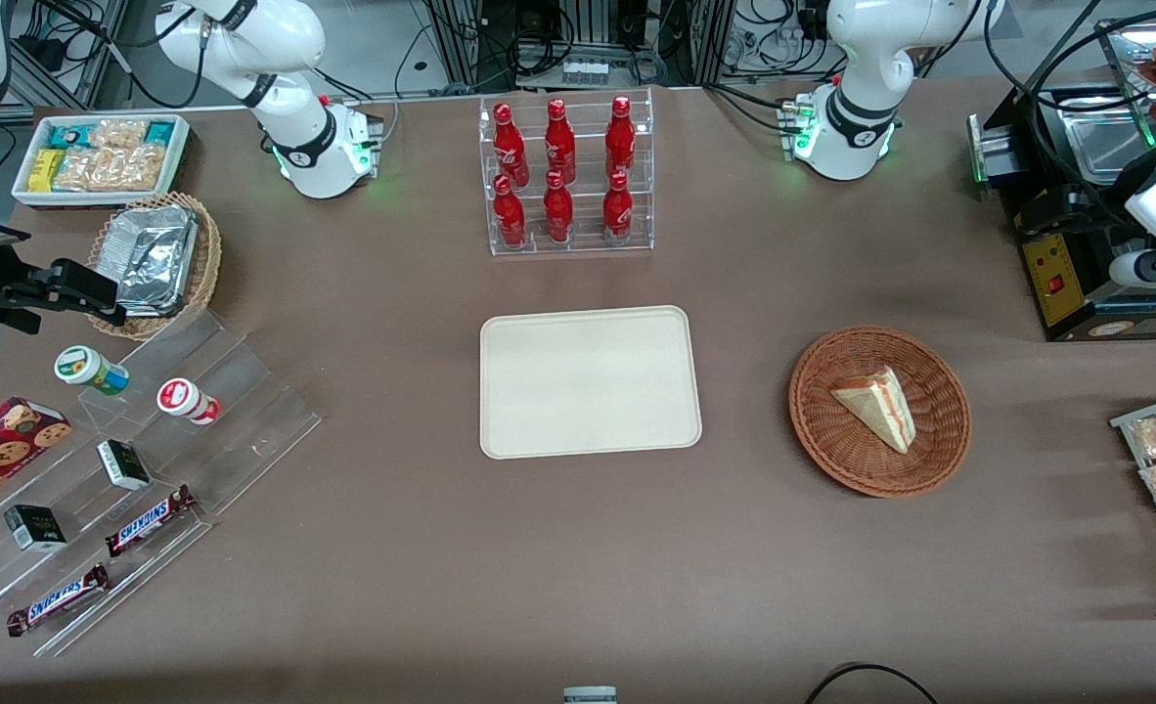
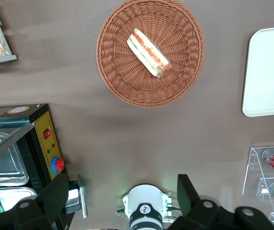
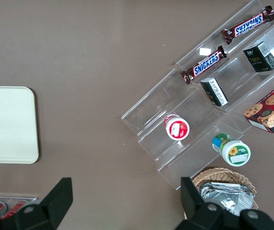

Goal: Place sandwich from basket to tray
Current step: 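Move the left gripper down over the wrapped sandwich in the wicker basket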

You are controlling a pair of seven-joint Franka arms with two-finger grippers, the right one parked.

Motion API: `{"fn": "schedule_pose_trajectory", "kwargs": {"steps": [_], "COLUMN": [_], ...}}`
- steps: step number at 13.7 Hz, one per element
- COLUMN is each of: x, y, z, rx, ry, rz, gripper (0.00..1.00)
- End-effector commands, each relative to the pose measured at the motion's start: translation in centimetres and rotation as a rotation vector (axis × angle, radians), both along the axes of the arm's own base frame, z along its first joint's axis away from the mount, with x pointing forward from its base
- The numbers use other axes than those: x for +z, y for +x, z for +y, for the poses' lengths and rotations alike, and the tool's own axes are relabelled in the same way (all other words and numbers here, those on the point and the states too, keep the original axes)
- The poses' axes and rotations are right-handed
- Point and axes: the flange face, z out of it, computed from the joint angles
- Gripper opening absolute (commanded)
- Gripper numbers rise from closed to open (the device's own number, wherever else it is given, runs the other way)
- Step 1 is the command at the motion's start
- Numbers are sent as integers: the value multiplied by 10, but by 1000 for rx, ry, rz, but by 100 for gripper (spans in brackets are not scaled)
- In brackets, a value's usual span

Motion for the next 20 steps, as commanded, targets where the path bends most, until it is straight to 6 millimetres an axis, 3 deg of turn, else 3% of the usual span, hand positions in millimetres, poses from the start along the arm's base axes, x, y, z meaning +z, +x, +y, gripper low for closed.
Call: {"fn": "schedule_pose_trajectory", "kwargs": {"steps": [1, 2, 5, 10, 13, 15, 20], "x": [0, -5, -53, -154, -214, -240, -283], "y": [-1, 3, 24, 38, 53, 53, 43], "z": [4, 4, 7, 1, -8, -31, -52], "rx": [-28, -30, -19, 123, 302, 425, 651], "ry": [-3, -2, 49, 67, 94, 100, 94], "rz": [-3, 6, 10, -35, -67, -107, -203], "gripper": [100, 100, 100, 100, 100, 100, 100]}}
